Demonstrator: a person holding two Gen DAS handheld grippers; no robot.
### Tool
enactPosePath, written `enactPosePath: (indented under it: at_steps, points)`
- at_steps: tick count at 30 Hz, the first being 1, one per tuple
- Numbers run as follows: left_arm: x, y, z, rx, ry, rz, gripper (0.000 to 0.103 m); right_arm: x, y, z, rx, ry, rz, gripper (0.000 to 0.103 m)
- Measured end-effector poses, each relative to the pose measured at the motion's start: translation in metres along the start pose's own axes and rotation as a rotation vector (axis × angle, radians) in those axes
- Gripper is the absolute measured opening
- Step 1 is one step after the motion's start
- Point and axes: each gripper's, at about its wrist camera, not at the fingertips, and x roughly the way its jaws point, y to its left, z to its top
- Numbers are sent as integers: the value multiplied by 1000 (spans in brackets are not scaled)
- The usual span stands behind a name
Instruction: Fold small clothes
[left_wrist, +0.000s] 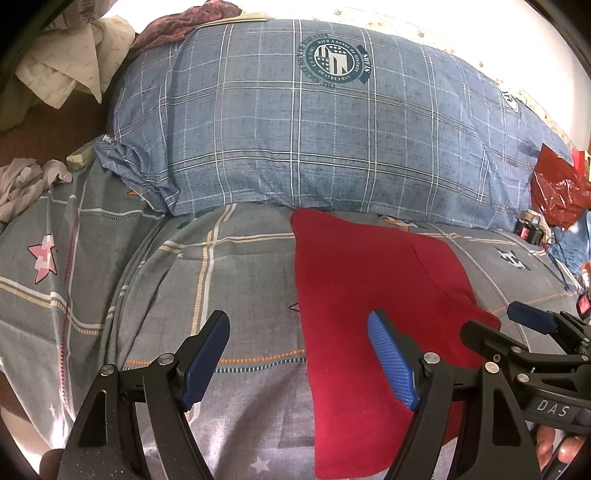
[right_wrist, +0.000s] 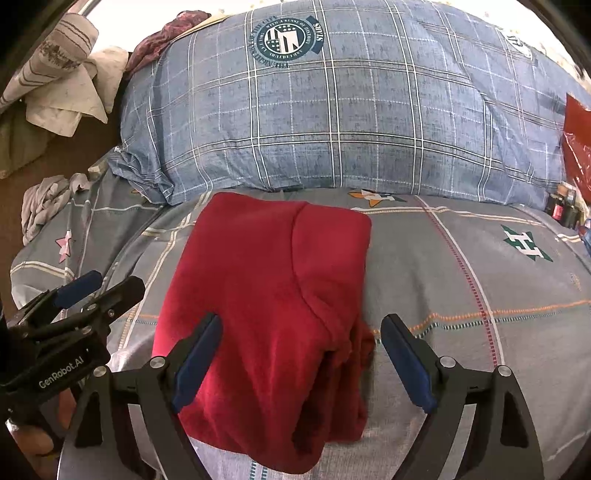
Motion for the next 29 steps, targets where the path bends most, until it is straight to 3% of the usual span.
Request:
enactPosePath:
  at_steps: [29]
  points:
    - [16, 1, 3, -35, 22, -13, 77, 14, 7, 0, -11, 33, 8, 89]
